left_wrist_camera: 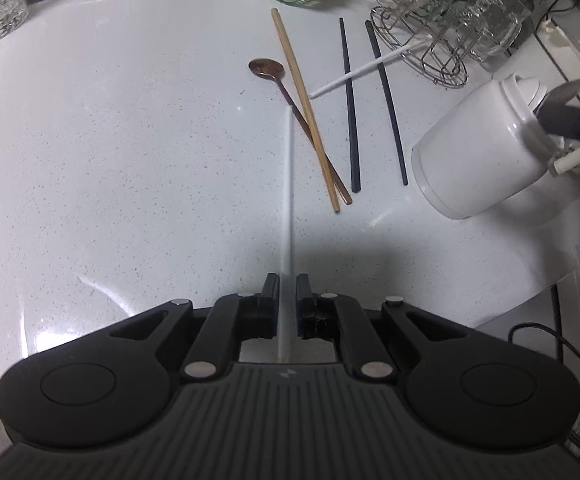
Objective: Organize utensils
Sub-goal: 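Lift the white chopstick upright with the left gripper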
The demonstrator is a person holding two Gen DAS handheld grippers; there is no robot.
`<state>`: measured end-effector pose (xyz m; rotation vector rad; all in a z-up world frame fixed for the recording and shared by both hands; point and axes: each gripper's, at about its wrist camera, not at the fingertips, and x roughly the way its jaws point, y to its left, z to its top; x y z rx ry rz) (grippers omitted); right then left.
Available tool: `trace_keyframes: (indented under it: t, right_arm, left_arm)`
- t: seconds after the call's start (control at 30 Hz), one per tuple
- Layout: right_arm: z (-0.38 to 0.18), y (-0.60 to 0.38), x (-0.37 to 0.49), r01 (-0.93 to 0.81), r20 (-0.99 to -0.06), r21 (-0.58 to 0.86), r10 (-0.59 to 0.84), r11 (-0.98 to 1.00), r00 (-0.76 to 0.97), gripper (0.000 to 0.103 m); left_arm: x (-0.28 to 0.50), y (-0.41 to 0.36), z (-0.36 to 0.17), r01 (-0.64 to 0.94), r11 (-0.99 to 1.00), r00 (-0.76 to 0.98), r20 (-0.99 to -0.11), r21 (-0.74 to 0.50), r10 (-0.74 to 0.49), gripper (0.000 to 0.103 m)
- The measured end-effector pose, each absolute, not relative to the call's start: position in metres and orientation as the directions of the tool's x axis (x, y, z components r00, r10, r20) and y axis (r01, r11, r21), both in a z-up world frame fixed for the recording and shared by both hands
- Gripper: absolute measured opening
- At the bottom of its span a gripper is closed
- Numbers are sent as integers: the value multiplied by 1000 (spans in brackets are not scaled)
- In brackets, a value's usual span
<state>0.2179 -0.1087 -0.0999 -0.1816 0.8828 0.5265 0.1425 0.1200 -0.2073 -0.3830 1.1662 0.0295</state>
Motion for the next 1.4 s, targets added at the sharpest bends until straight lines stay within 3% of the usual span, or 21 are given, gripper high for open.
trace_keyframes:
  t: [0.17,0.43,0.87,1.2,1.27,1.4]
  right_arm:
    - [-112,-118,220,-496,-755,93,386,863,530,88]
    - [-123,-117,203,-540,-702,39,407,841,584,88]
    - [-161,-112,198,-530,-710,-17,363,848,603,88]
    - [-175,-100,208,-548,-692,-48,368,835,621,92]
    - [-175,-100,209,-554,-688,-49,374,831,622,92]
    - [-175,-100,209,-559,-686,-51,378,828,622,91]
  left_arm:
    - [128,126,-185,-248,928,407,-899,-278,-161,15]
    - [100,138,-175,-297,927,388,-916,-229,-102,45]
    - [66,137,-205,-307,872,322,-904,-382,-283,45]
    - [69,122,-230,-275,891,249,-922,-362,-297,43]
    - [69,116,-234,-266,900,238,-928,-345,-285,41]
    - [72,105,-241,-246,916,230,-937,-316,-262,26]
